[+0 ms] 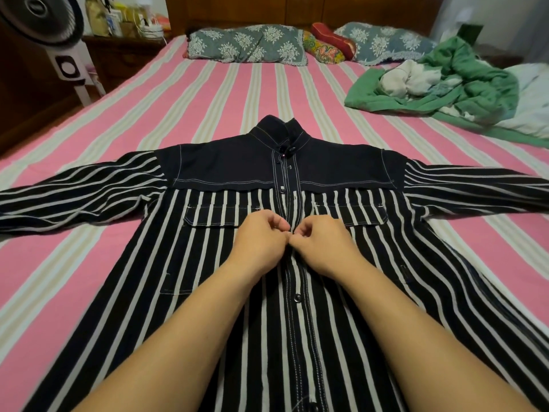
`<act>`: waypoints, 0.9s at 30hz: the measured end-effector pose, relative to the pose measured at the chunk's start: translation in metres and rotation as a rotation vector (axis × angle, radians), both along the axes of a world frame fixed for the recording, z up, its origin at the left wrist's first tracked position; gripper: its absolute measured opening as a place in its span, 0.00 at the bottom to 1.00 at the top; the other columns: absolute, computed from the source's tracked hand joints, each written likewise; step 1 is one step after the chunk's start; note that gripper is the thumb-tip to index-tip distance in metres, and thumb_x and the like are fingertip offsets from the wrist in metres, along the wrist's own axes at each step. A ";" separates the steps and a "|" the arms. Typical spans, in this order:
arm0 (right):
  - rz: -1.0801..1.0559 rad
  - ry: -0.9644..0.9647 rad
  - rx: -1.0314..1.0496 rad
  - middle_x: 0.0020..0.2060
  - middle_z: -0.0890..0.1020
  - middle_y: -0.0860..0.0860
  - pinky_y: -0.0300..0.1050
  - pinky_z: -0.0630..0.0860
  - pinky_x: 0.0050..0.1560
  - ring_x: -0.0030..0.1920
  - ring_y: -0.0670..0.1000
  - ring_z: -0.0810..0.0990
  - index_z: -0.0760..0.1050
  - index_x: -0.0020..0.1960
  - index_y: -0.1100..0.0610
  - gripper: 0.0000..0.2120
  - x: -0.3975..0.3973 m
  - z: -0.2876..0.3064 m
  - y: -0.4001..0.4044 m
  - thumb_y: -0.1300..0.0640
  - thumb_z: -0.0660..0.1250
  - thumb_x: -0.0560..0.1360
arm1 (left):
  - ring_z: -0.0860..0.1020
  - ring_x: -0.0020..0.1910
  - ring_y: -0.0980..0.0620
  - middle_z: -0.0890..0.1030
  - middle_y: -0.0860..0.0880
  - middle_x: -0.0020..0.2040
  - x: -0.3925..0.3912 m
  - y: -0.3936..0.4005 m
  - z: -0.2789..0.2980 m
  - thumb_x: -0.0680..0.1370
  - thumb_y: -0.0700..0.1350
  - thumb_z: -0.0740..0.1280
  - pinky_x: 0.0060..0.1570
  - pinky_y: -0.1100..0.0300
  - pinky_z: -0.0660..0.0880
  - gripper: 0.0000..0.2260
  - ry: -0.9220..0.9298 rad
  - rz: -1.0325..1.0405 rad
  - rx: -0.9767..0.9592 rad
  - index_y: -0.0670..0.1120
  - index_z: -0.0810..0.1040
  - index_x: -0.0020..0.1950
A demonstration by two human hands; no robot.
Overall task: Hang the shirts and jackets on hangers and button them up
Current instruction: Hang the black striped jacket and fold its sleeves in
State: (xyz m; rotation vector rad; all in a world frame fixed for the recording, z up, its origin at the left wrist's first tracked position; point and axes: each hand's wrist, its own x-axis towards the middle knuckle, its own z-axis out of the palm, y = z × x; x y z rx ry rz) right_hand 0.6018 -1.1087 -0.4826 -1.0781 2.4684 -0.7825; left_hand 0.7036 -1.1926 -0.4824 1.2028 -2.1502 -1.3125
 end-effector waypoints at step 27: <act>-0.009 0.086 0.199 0.52 0.81 0.58 0.47 0.73 0.46 0.45 0.59 0.77 0.75 0.51 0.58 0.12 -0.069 0.017 -0.091 0.49 0.66 0.77 | 0.81 0.49 0.47 0.84 0.45 0.54 -0.012 -0.048 0.019 0.79 0.41 0.64 0.51 0.54 0.80 0.10 -0.596 -0.200 -0.253 0.45 0.84 0.54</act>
